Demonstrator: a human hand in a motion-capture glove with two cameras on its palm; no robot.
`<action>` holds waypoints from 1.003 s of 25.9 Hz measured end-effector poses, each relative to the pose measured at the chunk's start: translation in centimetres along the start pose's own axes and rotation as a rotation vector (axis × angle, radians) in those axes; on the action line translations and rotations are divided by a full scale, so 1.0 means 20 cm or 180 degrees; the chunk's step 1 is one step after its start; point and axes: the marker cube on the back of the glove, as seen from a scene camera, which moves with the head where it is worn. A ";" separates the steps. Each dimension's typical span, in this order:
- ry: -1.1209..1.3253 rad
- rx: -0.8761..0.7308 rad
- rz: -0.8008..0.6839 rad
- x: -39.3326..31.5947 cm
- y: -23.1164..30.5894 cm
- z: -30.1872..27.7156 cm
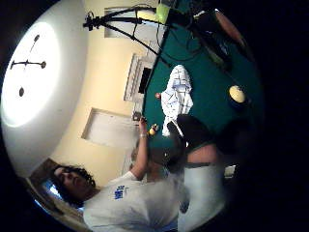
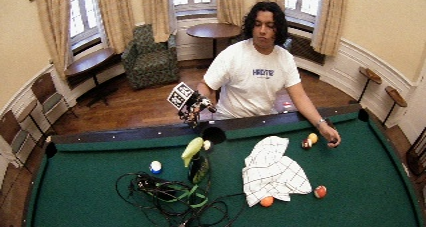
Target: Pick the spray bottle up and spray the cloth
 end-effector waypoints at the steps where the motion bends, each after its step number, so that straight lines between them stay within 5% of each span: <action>1: -0.0005 0.0007 0.0005 0.00 -0.02 0.01; 13: -0.0113 -0.0053 0.0116 0.01 -0.21 0.13; 26: -0.0356 0.0650 0.0515 0.08 -0.38 0.15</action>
